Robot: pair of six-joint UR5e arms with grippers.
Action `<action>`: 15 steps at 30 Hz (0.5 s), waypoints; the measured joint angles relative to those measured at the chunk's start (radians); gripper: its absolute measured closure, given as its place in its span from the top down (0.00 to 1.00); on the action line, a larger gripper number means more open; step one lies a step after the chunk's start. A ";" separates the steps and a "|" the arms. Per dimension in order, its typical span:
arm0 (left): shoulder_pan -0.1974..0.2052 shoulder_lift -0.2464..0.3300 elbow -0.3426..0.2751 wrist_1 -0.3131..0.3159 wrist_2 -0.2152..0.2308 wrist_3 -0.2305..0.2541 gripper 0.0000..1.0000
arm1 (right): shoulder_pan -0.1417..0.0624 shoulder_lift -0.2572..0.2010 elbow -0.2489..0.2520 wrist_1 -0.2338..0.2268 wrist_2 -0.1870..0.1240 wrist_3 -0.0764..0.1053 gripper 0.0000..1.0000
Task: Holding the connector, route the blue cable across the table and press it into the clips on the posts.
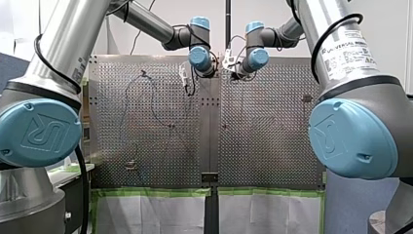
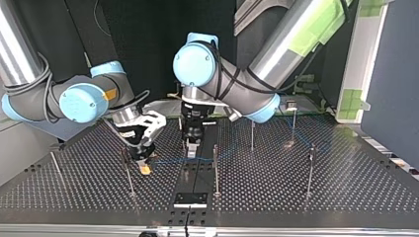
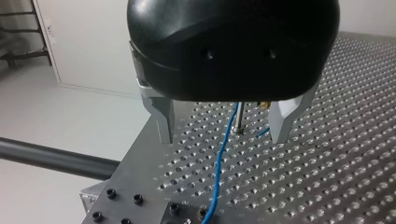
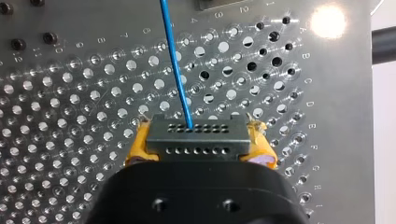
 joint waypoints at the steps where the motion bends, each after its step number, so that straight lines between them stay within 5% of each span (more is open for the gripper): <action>1: 0.001 -0.005 0.007 -0.001 -0.002 0.000 1.00 | 0.000 0.000 0.000 0.000 0.000 0.000 0.00; 15: 0.013 -0.107 0.118 -0.023 -0.037 0.011 1.00 | 0.000 0.001 0.000 0.000 -0.003 0.001 0.00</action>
